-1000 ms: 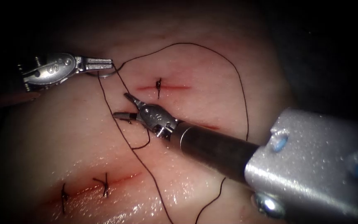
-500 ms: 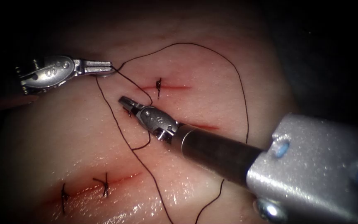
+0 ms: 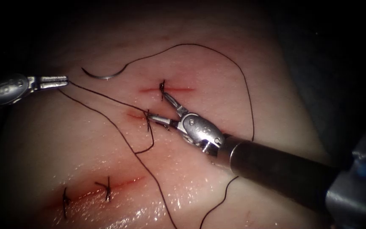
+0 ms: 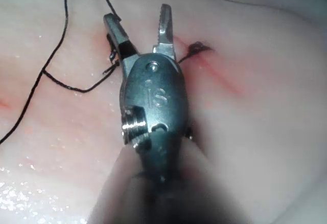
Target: Wound Closure
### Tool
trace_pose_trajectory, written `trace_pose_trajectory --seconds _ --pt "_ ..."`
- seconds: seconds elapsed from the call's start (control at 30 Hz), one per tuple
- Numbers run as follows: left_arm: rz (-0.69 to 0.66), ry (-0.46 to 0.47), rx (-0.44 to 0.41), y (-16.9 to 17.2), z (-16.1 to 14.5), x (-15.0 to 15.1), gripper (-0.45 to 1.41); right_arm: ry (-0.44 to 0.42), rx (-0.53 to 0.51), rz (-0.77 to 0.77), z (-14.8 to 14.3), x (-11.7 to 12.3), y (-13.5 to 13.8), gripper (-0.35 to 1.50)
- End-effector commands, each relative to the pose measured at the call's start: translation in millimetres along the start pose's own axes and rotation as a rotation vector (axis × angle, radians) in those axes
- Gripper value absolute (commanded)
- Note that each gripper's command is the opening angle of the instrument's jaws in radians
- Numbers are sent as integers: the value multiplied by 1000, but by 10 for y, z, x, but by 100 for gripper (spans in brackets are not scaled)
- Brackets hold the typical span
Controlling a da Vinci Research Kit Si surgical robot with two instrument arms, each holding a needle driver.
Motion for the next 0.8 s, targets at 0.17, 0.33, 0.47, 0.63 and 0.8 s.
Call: trace_pose_trajectory --seconds 0.17,0.33,0.47,0.63,0.8 --pt "-1 15 57 3 -31 20 -45 -14 14 -55 -32 -8 26 96" --pt "0 17 92 9 -55 38 -45 -33 20 -164 -36 -11 33 96" --pt "-1 29 123 11 -72 45 -45 -68 29 -194 -31 -11 31 99" --pt "-13 -40 178 7 -70 29 -45 -77 30 -194 -28 -11 31 138" --pt "-3 -148 265 7 -59 -27 -45 -76 28 -195 -26 -12 29 148"
